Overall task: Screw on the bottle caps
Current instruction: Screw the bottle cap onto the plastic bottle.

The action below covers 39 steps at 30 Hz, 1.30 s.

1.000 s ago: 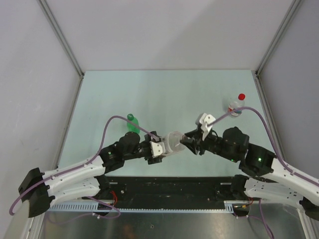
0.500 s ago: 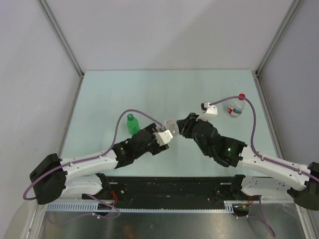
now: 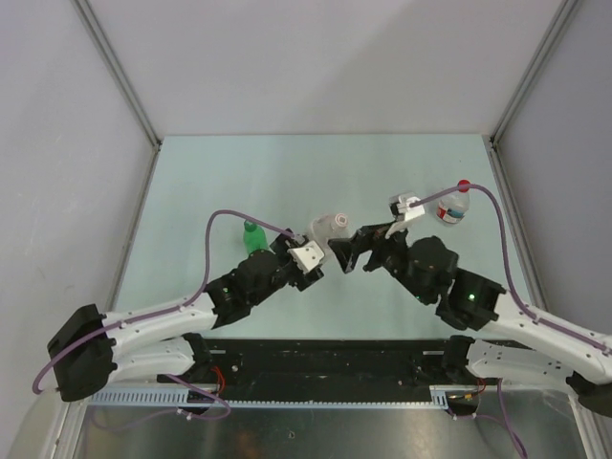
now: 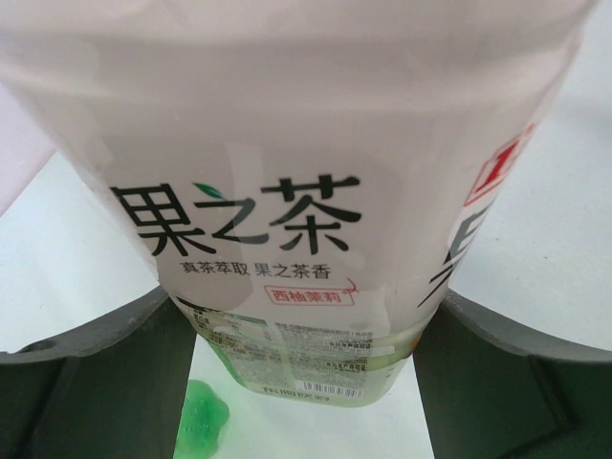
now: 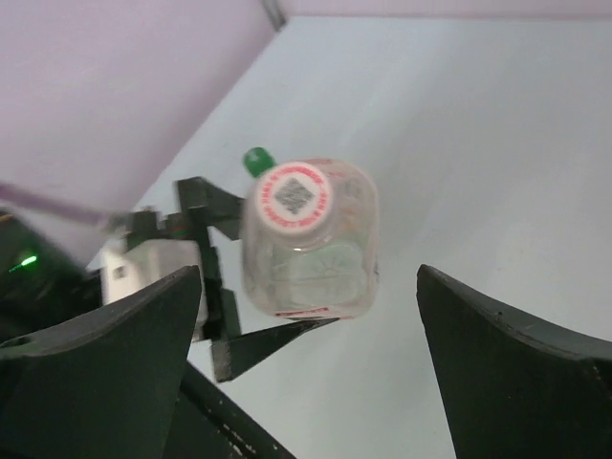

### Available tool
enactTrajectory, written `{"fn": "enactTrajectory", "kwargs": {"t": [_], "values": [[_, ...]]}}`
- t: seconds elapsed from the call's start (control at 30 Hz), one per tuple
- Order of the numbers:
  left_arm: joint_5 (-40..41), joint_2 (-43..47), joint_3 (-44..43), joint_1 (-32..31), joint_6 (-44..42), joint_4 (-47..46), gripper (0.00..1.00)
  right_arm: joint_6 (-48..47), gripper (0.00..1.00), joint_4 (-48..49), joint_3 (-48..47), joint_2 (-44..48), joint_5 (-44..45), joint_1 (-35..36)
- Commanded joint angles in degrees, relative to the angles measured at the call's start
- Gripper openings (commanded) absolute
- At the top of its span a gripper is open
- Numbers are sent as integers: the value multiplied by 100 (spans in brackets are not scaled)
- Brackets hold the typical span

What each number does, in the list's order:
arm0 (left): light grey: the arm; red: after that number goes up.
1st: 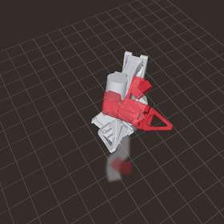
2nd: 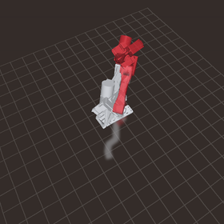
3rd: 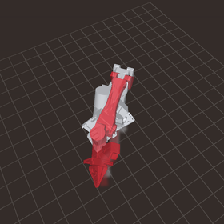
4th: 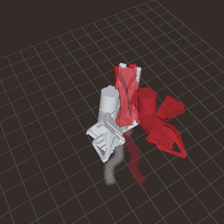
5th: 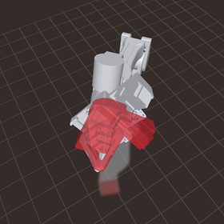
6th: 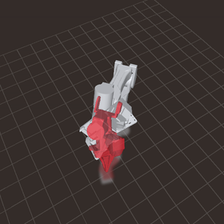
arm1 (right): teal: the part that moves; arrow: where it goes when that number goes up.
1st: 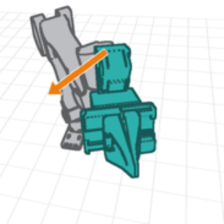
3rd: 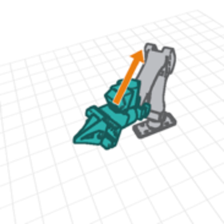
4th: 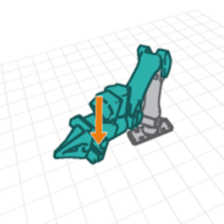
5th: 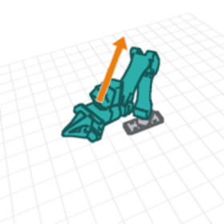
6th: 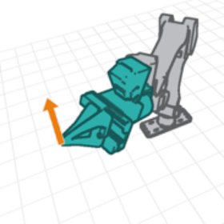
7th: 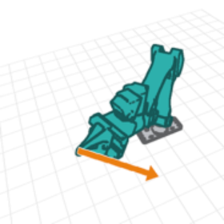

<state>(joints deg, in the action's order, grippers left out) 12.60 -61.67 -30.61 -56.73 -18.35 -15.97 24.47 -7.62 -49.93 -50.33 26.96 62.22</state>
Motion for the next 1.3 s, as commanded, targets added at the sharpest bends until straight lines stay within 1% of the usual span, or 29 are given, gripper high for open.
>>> {"fn": "enactTrajectory", "kwargs": {"t": [0.0, 0.07, 0.13, 0.27, 0.33, 0.43, 0.53, 0.7, 0.87, 1.03, 1.2, 1.27], "values": [[-420, 272, 215, -34, 198, -405, 0, -1228, 99, 323, -11, 641, -1195, 8], [-764, 387, 306, -34, 13, -387, 0, -1740, 99, 169, 20, 874, -1688, 1], [-1097, 479, 404, -32, -233, -352, 0, -2494, 99, -79, 50, 1075, -2169, -6], [-1698, 672, 457, -12, -568, -223, 0, -3951, 97, -773, 90, 1424, -2467, -20], [-1976, 772, 459, -2, -715, -78, 0, -4633, 95, -1143, 131, 1524, -2861, -24], [-2169, 884, 444, -1, -818, 201, 0, -5120, 92, -1425, 160, 1498, -3316, -25], [-2309, 879, 372, 1, -875, 475, 0, -5167, 90, -1409, 159, 1432, -3414, -19], [-2236, 790, 196, 4, -896, 812, 0, -5037, 87, -1170, 159, 1393, -3507, -19], [-2340, 719, 98, 3, -915, 962, 0, -4823, 79, -887, 155, 1328, -3529, -18], [-2309, 689, 36, 2, -904, 1041, 0, -4539, 68, -805, 146, 1238, -3335, -26], [-2383, 777, 43, 0, -914, 1079, 0, -4296, 59, -920, 74, 1164, -3127, -37], [-2360, 799, 46, 3, -911, 1083, 0, -4131, 44, -940, 21, 1112, -2995, -61]]}}
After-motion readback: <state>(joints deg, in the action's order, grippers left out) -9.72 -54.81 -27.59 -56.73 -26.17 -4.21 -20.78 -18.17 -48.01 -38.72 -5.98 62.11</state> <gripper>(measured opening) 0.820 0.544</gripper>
